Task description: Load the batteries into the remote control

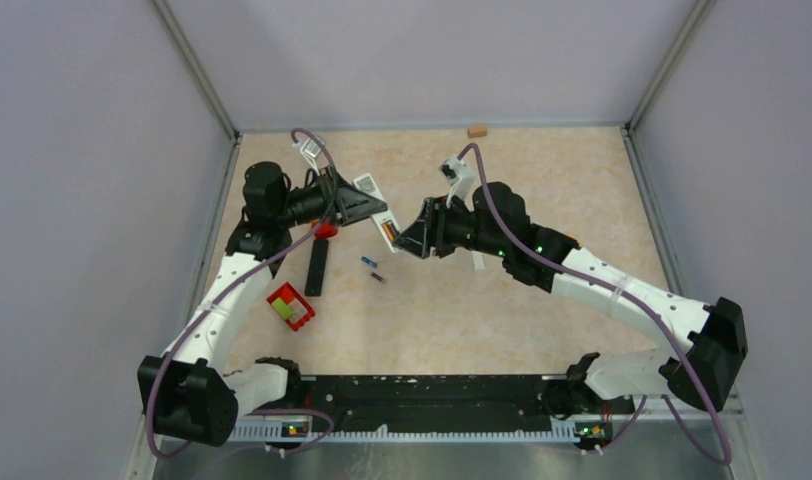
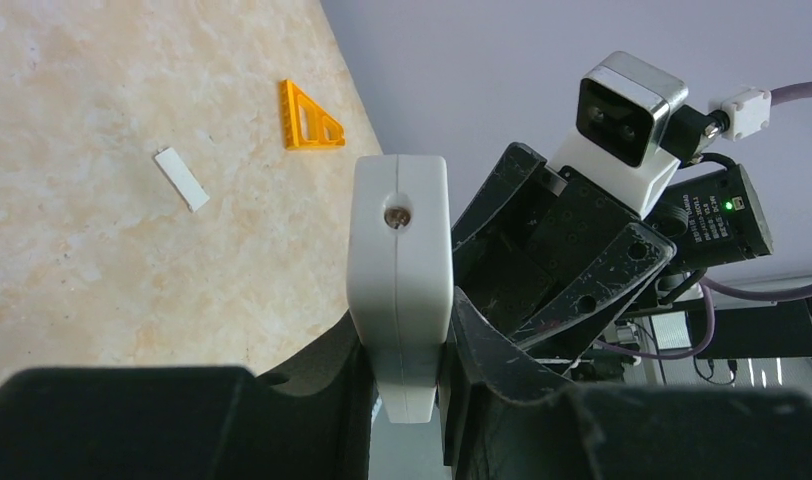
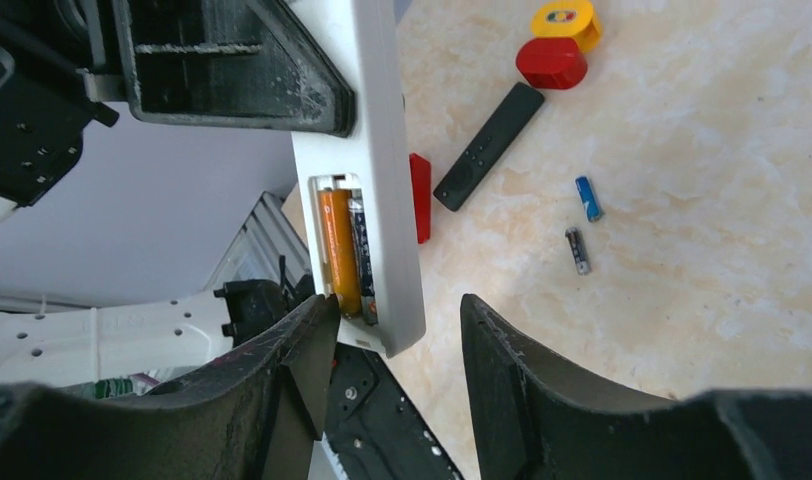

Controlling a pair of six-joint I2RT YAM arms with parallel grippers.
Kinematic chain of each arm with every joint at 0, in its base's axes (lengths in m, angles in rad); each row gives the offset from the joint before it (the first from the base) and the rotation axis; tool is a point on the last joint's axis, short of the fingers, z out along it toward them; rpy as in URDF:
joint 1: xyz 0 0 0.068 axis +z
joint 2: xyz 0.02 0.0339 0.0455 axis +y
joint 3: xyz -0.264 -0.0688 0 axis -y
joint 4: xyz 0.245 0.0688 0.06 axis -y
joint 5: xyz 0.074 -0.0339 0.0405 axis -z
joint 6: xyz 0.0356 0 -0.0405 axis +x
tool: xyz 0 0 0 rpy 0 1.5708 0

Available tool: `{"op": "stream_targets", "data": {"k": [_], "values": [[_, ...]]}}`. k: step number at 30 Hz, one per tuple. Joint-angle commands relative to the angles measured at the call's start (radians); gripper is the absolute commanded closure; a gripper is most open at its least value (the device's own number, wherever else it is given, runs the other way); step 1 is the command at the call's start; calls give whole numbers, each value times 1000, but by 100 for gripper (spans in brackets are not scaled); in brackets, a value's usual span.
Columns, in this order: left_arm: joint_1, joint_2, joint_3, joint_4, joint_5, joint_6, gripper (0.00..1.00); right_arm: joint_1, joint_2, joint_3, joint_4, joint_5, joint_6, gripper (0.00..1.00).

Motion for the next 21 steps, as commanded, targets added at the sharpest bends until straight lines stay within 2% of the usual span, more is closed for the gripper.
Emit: {"op": "stream_targets", "data": {"k": [1,3,7,12,19,21], "values": [[0,-36,7,79,40,19,100,-2,-19,-1,100,1,-16,50],[0,-36,4,79,43,21,100,-2,-19,-2,116,13,-13,50],[0,-36,1,85,61,19,100,-3,-11,-1,126,23,-11,60],[0,-40,-6,107,70,5,100,-2,33,18,121,0,-26,79],[0,-52,-31,210,99,-89,100,-2,73,5,93,3,-77,98],[0,-55,-40,226,103,-89,100,-1,74,-5,90,31,-96,100]]}}
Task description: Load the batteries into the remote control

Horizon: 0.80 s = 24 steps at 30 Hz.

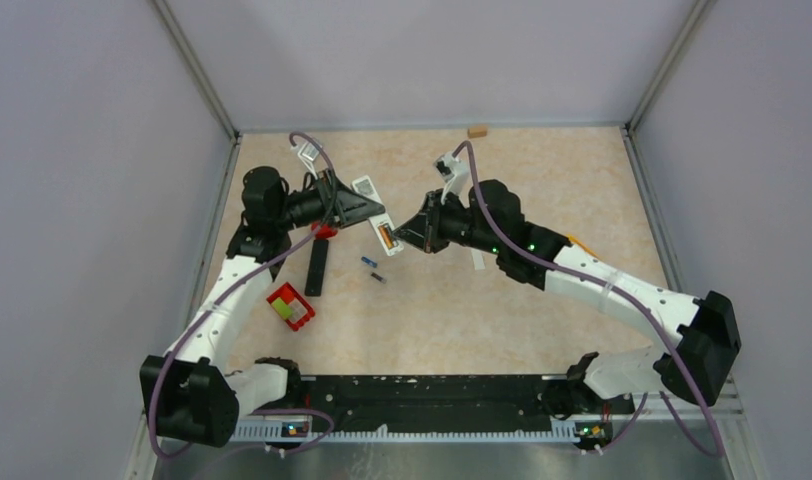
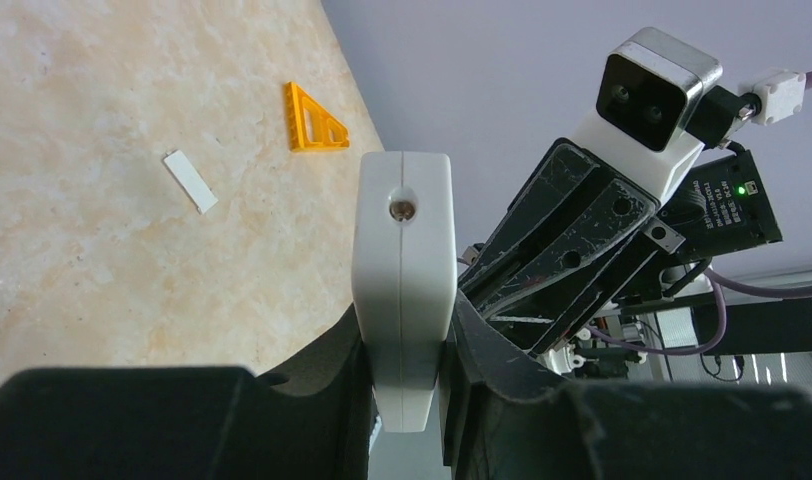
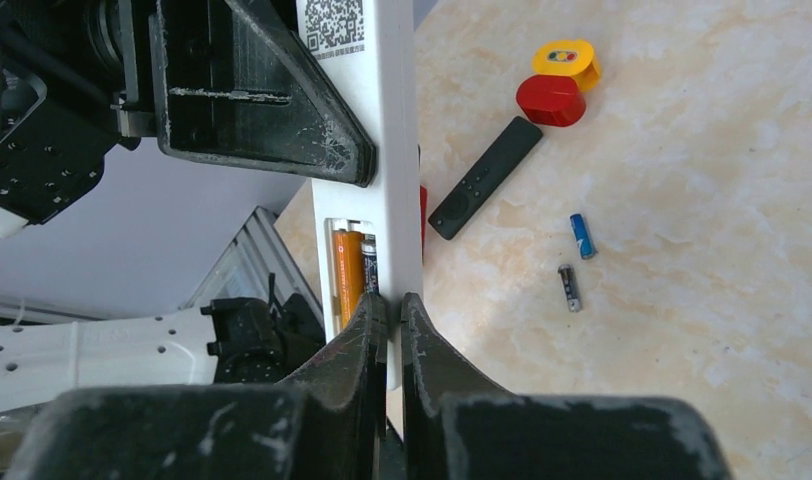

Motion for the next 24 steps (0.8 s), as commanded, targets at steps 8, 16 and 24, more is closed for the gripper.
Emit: {"op": "stream_targets", "data": {"k": [8,16,24], "values": [[-7,-35,-21,27,-47,48,100,-2,0,44,-88,71,-57,62],[16,-40,-40,-118,-248,141,100,-11,-80,34,-272,297,-31,29],[-12,-20,-180,42,-384,7,100,-143,84,0,-578,435,-24,28]]}}
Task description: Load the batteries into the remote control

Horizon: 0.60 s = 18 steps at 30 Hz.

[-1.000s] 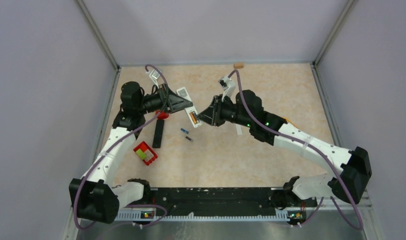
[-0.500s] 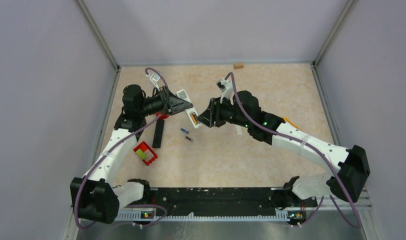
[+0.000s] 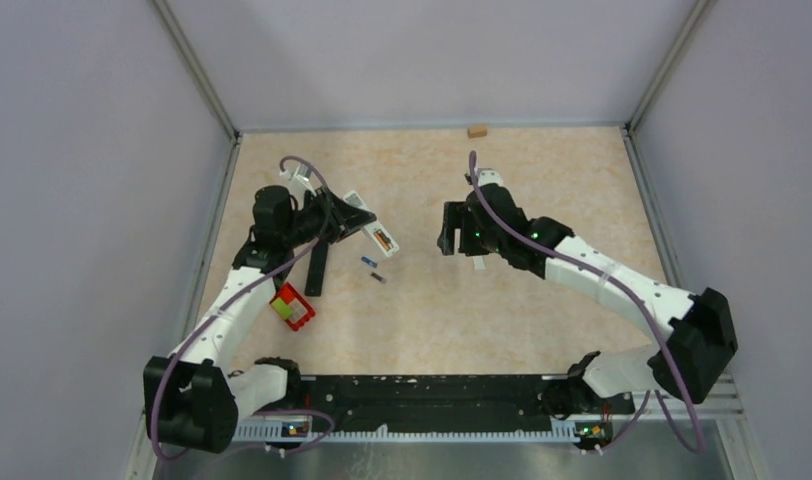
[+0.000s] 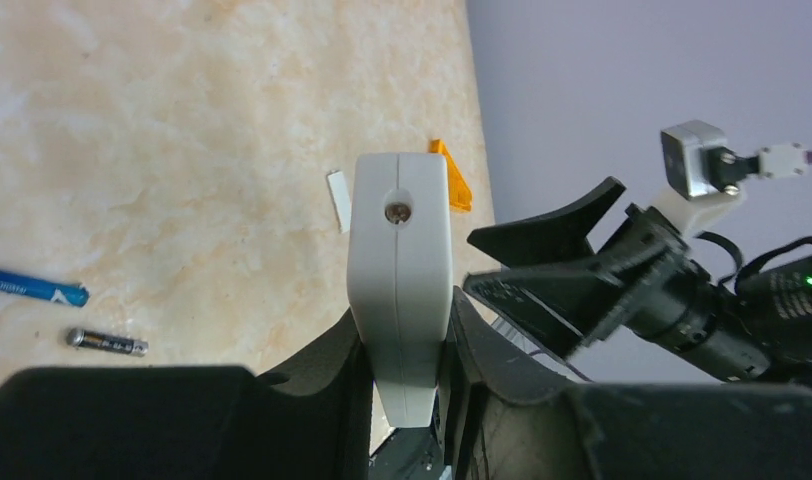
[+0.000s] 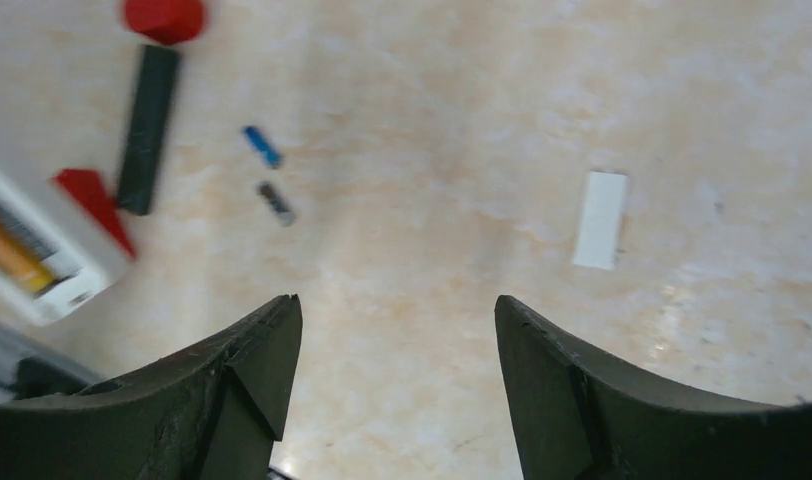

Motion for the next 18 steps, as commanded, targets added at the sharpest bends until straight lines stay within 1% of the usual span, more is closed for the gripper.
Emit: {"op": "stream_targets", "data": {"k": [1,4,7,11,15,18], "values": [[-38,31,-92,192,-100,-117,100,-87,125,-8,-181,102,-10,28],[-121,111,-115,290,-185,-160,100,-135,205,0,-175,89,-48,28],[-208,214,-96,356,-271,-170,100,-167,282,33,-170,76,-92,28],[-292,376,-70,443,-354,-224,100,-195,380,73,-184,49,-131,28],[-351,509,-73,565,-444,-279,100,-210,415,67,-176,26,-133,30],[-382,585,-62,615,-488,-295,100,-229,411,52,-154,-5,-129,31]]}}
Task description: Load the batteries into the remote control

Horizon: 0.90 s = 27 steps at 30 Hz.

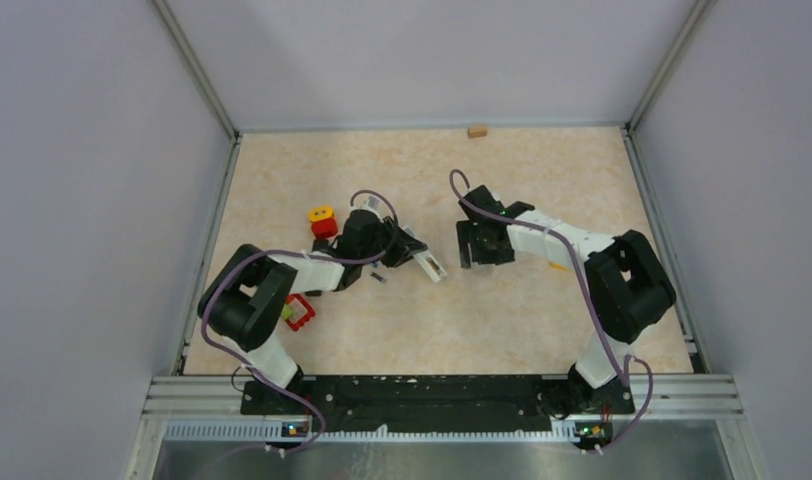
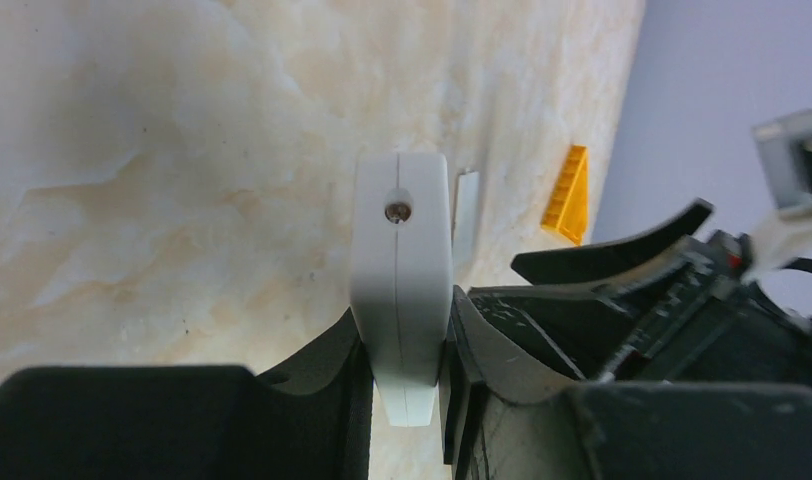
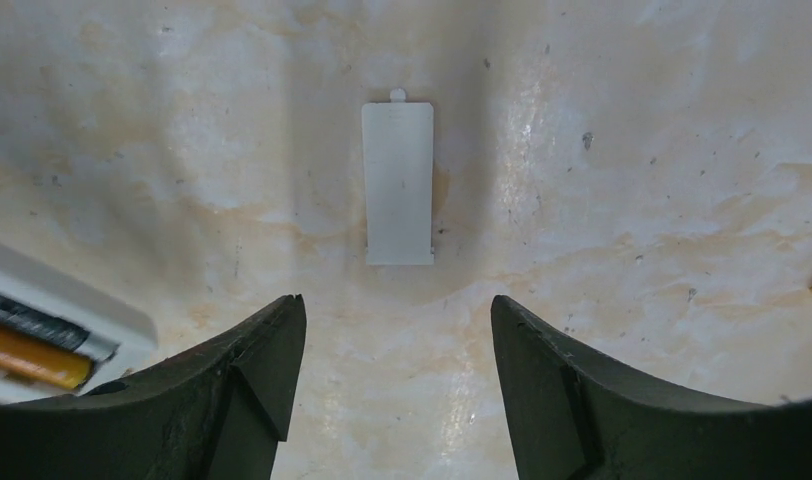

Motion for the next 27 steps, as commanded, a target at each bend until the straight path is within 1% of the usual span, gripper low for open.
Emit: {"op": "stream_targets", "data": {"k": [1,3,5,7,10,12,15,16,20,27], "values": [[-41,82,42,208,-110,-58,100,-32,-10,23,32,-49,-15,31],[-52,108,41,212,-135,-62,98,-45,-5,18,39,-68,-20,31],[-62,130,46,188,-160,-59,92,-56,9,23,38,-80,-26,32],[-66,150,63,117,-184,-74,89,-63,28,37,28,-96,-30,38],[-72,172,69,70,-213,-107,86,-68,71,80,-6,-118,-38,49],[-78,182,73,31,-233,-122,84,-68,82,88,-9,-130,-38,51],[-86,183,60,7,-265,-134,80,-68,88,90,-8,-142,-42,52],[-89,179,54,-1,-273,-134,76,-68,90,91,-10,-139,-42,52],[-98,169,34,-25,-282,-129,66,-68,103,95,-11,-134,-47,52],[-116,114,-17,-84,-359,-124,51,-67,138,105,-25,-113,-63,51]]}}
